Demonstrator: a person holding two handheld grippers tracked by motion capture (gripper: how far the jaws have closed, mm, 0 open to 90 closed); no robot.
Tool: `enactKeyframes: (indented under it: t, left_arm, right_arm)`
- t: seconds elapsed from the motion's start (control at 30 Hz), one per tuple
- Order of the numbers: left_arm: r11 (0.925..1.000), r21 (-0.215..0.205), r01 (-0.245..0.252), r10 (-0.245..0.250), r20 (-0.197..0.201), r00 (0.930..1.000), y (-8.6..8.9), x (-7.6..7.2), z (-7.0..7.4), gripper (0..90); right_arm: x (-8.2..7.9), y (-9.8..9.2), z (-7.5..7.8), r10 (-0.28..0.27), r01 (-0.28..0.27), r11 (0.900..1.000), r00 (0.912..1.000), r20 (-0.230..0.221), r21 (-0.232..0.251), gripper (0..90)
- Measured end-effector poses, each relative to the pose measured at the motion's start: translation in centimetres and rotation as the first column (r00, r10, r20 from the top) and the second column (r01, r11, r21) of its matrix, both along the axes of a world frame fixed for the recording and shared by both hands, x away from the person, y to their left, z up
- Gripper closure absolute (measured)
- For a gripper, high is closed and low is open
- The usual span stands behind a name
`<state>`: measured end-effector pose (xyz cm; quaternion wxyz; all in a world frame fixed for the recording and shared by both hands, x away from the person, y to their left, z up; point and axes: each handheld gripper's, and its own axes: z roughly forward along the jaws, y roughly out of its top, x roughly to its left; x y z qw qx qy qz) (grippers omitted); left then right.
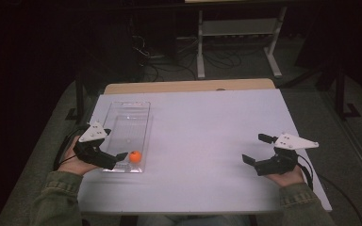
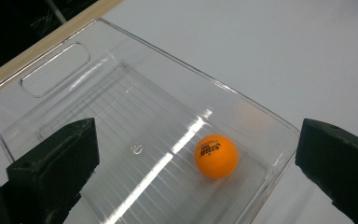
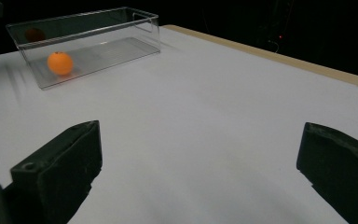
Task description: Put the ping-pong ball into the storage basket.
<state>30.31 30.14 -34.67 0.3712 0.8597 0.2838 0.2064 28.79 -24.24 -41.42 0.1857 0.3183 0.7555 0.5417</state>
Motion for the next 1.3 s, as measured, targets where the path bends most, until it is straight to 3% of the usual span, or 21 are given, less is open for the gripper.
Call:
enactKeyframes:
  t: [0.3,0.5,0.8,0.97,1.27,1.3]
  left_arm:
    - [0.9998,-0.011,-0.018,0.018,-0.001,0.9998,0.8,-0.8,-1.1,0.0]
    - [0.9974,-0.053,-0.050,0.050,0.013,0.9987,2.0,-1.7,-1.6,0.0]
    - [0.9864,-0.122,-0.110,0.116,0.038,0.9925,3.5,-2.5,-2.8,0.0]
    - [0.9703,-0.192,-0.148,0.161,0.057,0.9853,4.3,-2.9,-3.4,0.0]
    - [0.9245,-0.337,-0.178,0.216,0.079,0.9731,5.3,-3.4,-4.1,0.0]
    - [0.9253,-0.337,-0.174,0.209,0.073,0.9751,5.3,-3.3,-4.2,0.0]
  right_arm:
    - [0.0,0.0,0.0,0.000,0.000,1.000,1.0000,0.002,-0.002,0.0]
    - [-0.1,0.0,0.0,-0.002,0.002,1.000,1.0000,0.001,0.000,0.0]
    - [-0.1,0.0,0.0,-0.003,0.003,1.000,1.0000,0.003,-0.001,0.0]
    - [-0.1,0.1,0.0,-0.003,0.003,1.000,1.0000,0.000,-0.001,0.0]
    - [-0.2,0.1,-0.1,0.000,0.000,1.000,1.0000,0.000,0.000,0.0]
    - [-0.2,0.1,-0.1,0.000,0.000,1.000,1.0000,0.000,0.003,0.0]
